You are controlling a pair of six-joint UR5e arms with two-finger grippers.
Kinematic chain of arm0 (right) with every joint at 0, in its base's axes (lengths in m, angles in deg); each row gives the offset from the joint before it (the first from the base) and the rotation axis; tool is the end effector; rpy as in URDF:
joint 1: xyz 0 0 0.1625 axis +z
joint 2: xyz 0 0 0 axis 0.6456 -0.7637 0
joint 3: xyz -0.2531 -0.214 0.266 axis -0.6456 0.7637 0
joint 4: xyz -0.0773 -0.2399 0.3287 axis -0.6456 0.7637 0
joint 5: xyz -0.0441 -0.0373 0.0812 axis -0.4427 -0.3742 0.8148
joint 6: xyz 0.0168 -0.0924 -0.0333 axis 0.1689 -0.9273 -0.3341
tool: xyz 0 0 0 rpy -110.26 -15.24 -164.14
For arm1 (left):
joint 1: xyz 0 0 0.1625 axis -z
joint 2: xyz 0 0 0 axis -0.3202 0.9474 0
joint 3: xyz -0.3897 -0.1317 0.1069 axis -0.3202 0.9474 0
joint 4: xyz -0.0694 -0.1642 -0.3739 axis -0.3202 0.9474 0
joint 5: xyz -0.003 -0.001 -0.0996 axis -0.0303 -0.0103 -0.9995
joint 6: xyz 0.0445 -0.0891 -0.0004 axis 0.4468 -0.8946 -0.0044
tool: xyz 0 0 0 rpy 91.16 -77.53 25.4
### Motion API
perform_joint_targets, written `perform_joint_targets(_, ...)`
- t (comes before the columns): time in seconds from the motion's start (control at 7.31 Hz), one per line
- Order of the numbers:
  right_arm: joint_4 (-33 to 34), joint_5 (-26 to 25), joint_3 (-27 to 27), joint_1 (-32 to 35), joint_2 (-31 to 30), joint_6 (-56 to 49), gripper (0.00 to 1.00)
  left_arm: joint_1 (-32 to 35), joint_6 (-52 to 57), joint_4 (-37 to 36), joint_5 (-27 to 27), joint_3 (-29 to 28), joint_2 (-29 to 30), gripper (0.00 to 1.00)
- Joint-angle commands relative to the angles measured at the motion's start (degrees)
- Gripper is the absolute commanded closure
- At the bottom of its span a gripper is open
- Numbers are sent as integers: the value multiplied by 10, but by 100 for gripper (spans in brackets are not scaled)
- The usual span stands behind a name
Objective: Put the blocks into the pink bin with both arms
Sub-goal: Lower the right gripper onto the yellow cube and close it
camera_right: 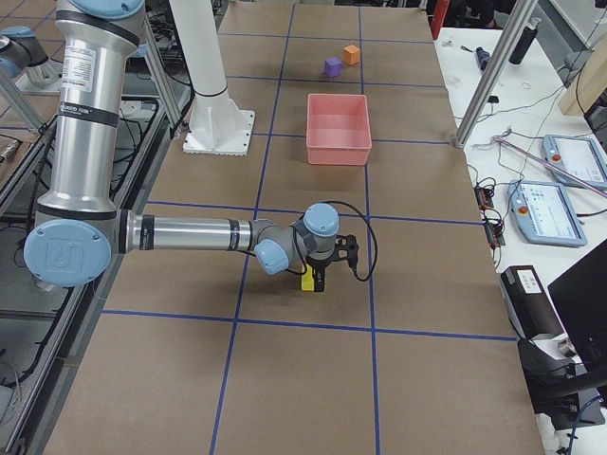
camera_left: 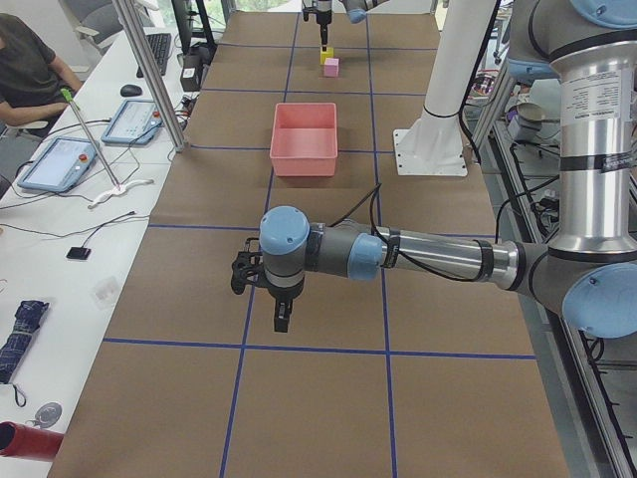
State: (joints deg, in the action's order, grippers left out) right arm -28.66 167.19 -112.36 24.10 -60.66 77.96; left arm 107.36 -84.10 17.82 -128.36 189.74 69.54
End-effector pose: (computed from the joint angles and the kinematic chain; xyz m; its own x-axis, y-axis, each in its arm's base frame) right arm -0.1319 -0.4281 0.6410 0.6675 -0.0728 0.7410 0.0478 0.9973 0.0549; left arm -0.0509 -0.4562 0.5912 0.6885 0.0457 -0.7238 0.0345 0.9948 0.0957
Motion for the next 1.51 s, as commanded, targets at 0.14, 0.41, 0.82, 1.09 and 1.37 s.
perform_joint_targets(0.14,0,-20,13,-26,0,3,0,0,-4,10,0,-1,0,0)
perform_joint_targets(0.41,0,-23,16,-29,0,3,8,0,-4,10,0,-1,0,0)
perform_joint_targets(0.82,4,-10,8,-25,5,1,100,0,-4,11,0,0,0,0)
perform_joint_targets(1.09,50,53,-59,50,4,2,100,0,-3,11,-1,2,0,0)
perform_joint_targets(1.37,221,54,-165,77,65,3,100,0,-4,11,-4,2,0,0)
